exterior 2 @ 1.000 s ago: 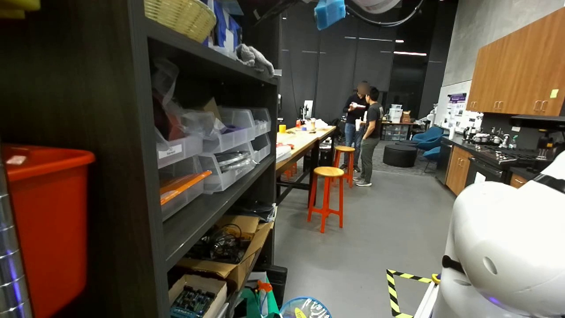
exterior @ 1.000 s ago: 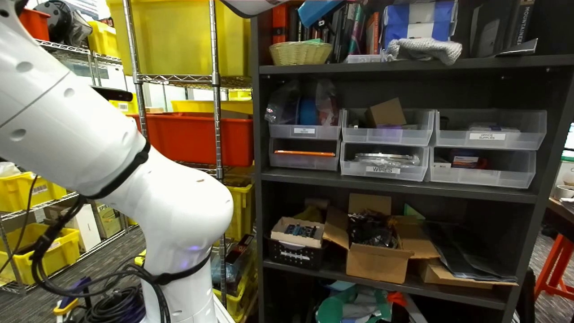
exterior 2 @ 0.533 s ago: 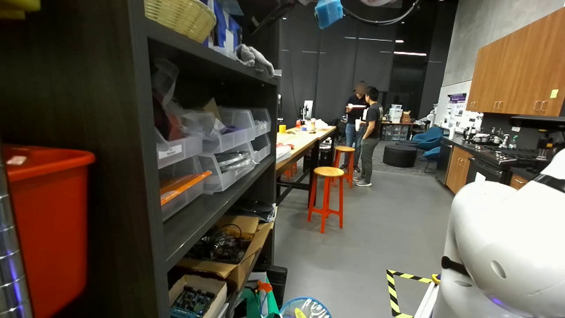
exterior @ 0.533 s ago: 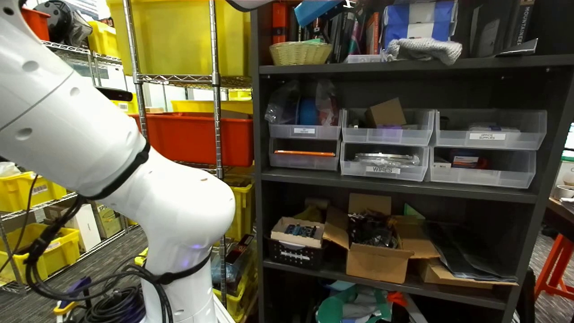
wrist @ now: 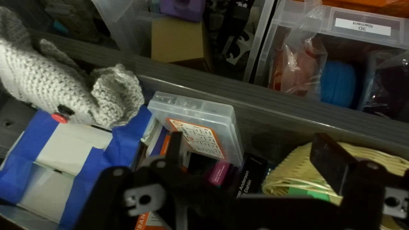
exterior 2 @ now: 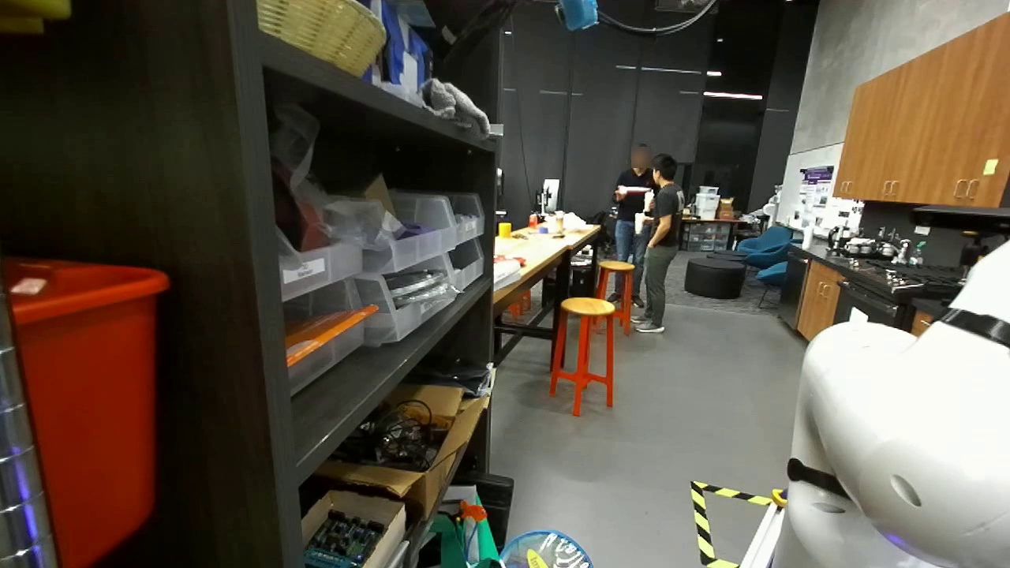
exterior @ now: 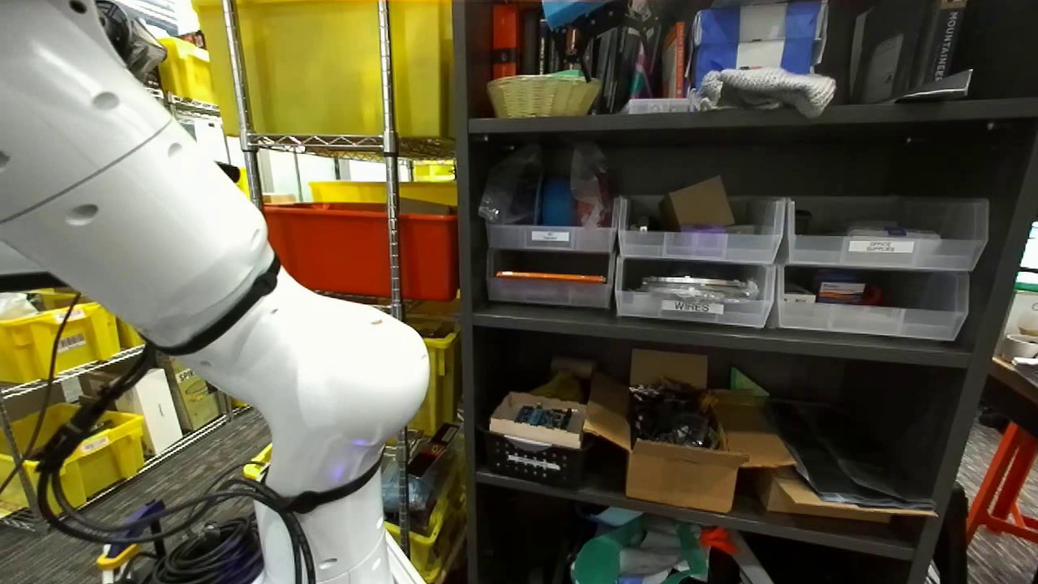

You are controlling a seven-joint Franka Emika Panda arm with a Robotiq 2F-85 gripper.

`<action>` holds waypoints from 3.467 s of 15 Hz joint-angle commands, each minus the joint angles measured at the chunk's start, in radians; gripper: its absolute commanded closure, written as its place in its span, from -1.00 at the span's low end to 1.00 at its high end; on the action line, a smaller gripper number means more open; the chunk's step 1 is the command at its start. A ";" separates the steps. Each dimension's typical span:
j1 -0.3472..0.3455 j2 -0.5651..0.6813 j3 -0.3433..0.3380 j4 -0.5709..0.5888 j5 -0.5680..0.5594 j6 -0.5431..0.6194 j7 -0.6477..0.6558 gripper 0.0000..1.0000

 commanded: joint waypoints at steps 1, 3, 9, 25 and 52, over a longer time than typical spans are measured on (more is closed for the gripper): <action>0.006 0.072 -0.014 0.099 0.046 -0.079 -0.050 -1.00; 0.001 0.086 -0.005 0.120 0.060 -0.103 -0.067 -1.00; 0.004 0.094 0.040 0.163 0.082 -0.129 -0.129 -1.00; 0.075 0.113 0.079 0.238 0.243 -0.243 -0.361 -1.00; 0.010 0.246 0.144 0.385 0.249 -0.279 -0.337 -1.00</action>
